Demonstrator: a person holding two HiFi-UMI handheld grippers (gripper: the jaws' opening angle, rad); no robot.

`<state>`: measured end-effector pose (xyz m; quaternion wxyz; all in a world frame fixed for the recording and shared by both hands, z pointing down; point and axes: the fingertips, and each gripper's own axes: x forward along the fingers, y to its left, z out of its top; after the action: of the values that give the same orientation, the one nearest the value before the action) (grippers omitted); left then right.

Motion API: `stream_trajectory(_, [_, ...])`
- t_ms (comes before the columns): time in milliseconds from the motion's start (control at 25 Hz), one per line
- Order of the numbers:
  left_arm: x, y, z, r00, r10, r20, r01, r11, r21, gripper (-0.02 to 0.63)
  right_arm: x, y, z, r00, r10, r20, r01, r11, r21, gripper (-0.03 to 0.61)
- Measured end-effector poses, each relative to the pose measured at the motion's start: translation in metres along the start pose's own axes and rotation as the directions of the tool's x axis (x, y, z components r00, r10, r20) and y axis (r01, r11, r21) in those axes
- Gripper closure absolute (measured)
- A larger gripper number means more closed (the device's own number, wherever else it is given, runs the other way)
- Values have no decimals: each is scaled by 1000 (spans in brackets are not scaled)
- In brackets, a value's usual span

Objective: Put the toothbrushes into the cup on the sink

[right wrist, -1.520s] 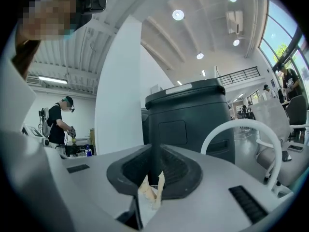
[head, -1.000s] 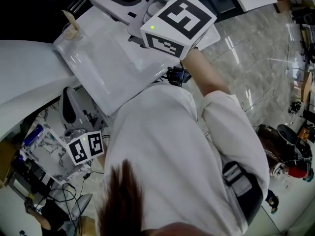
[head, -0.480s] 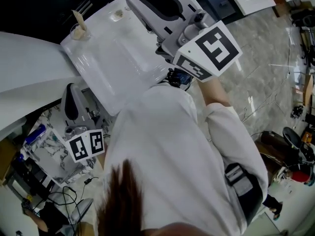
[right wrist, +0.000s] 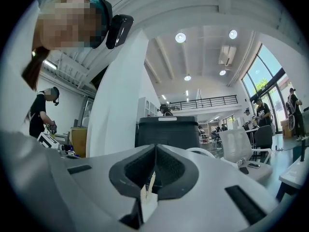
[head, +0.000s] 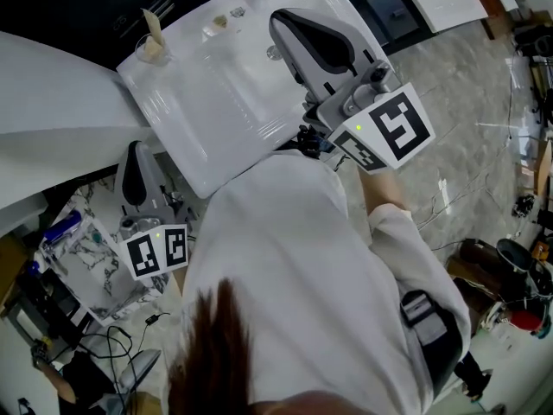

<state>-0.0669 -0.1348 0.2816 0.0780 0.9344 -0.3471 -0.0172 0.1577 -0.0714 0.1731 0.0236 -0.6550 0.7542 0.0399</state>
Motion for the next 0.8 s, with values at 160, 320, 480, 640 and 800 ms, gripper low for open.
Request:
stream_trajectory(160, [0, 0, -2, 1000, -16, -3, 16, 1000, 2, 598, -12, 2, -13, 999, -44, -17, 44, 999, 9, 561])
stream_trajectory(320, [5, 2, -3, 999, -35, -7, 35, 999, -3, 598, -20, 3, -24, 996, -80, -39, 81, 996, 20, 561])
stream_trajectory(480, [12, 1, -3, 998, -60, -4, 59, 998, -6, 598, -28, 3, -34, 991, -120, -59, 123, 992, 41, 561])
stream_trajectory(640, [15, -1, 1, 997, -70, 13, 70, 997, -13, 598, -33, 3, -49, 985, -133, -109, 139, 989, 44, 561])
stream_trajectory(800, [16, 4, 1, 998, -53, 20, 54, 998, -26, 598, -29, 7, -55, 984, -117, -134, 125, 991, 54, 561])
